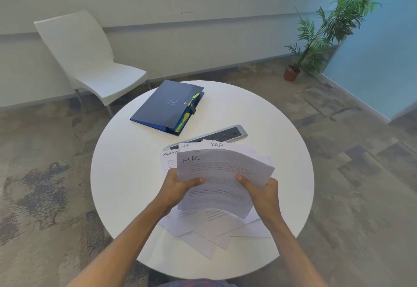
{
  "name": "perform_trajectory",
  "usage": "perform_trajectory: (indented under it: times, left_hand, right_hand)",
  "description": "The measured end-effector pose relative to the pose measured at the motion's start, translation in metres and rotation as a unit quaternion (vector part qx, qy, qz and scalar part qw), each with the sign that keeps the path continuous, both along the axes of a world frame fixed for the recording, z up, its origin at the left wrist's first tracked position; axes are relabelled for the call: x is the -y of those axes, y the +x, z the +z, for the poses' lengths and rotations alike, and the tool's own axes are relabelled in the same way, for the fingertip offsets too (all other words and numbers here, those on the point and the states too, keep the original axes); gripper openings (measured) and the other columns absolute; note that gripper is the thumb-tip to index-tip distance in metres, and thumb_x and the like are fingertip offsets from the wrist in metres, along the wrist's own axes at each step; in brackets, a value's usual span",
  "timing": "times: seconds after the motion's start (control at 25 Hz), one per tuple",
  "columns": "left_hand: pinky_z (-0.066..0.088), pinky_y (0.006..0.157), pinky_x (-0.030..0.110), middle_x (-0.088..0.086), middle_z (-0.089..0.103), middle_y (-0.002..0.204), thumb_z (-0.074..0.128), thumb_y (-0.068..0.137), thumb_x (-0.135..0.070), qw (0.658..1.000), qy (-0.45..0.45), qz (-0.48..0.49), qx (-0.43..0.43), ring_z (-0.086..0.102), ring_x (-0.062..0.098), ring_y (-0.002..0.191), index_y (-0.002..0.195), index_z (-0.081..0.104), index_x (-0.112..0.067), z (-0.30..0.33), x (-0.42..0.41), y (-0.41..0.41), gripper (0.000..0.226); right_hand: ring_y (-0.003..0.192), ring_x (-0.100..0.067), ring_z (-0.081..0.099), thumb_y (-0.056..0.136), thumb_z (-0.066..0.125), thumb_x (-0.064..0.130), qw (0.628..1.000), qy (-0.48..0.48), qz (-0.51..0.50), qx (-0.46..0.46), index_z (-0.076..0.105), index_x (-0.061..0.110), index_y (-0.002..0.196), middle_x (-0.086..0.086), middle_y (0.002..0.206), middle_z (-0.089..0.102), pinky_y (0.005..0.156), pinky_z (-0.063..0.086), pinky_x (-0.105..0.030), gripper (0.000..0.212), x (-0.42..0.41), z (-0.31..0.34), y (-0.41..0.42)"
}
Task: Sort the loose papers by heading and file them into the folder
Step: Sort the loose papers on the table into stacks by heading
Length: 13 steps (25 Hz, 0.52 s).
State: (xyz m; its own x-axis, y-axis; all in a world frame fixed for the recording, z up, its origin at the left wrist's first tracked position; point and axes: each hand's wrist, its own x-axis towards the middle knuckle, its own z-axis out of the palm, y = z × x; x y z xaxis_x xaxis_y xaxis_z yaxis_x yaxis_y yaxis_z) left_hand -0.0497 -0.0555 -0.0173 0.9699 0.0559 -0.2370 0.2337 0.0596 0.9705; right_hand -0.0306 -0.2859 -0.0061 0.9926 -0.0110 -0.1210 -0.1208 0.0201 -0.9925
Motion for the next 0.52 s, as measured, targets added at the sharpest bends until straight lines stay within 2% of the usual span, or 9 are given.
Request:
perform_trajectory:
  times: [0.16,0.36,0.52]
  left_hand:
    - [0.06,0.082,0.04,-0.001,0.077,0.101,0.077,0.081,-0.005,1.0,-0.005,-0.005,-0.001,0.072,0.025,0.095,0.104,0.075,-0.017,-0.003,0.006,0.001,0.026]
    - [0.06,0.079,0.036,0.0,0.077,0.103,0.077,0.081,-0.006,1.0,-0.012,-0.008,0.004,0.073,0.023,0.094,0.109,0.074,-0.013,-0.008,0.009,0.004,0.029]
    - [0.06,0.081,0.04,-0.001,0.077,0.103,0.076,0.083,-0.01,1.0,-0.004,-0.007,-0.003,0.072,0.024,0.094,0.109,0.074,-0.016,-0.017,0.01,0.003,0.027]
  right_hand:
    - [0.081,-0.018,0.075,0.081,0.08,0.008,1.0,-0.002,-0.013,-0.006,0.074,0.009,0.102,0.0,0.09,0.078,0.06,0.057,-0.022,0.022,-0.003,-0.004,-0.003]
    - [0.08,-0.017,0.075,0.08,0.081,0.01,1.0,-0.001,-0.023,-0.009,0.074,0.013,0.101,0.0,0.088,0.079,0.06,0.057,-0.023,0.022,0.0,-0.01,-0.005]
    - [0.08,-0.016,0.075,0.08,0.081,0.011,1.0,-0.003,-0.024,-0.015,0.075,0.012,0.1,0.0,0.089,0.079,0.062,0.057,-0.023,0.021,0.001,-0.017,-0.007]
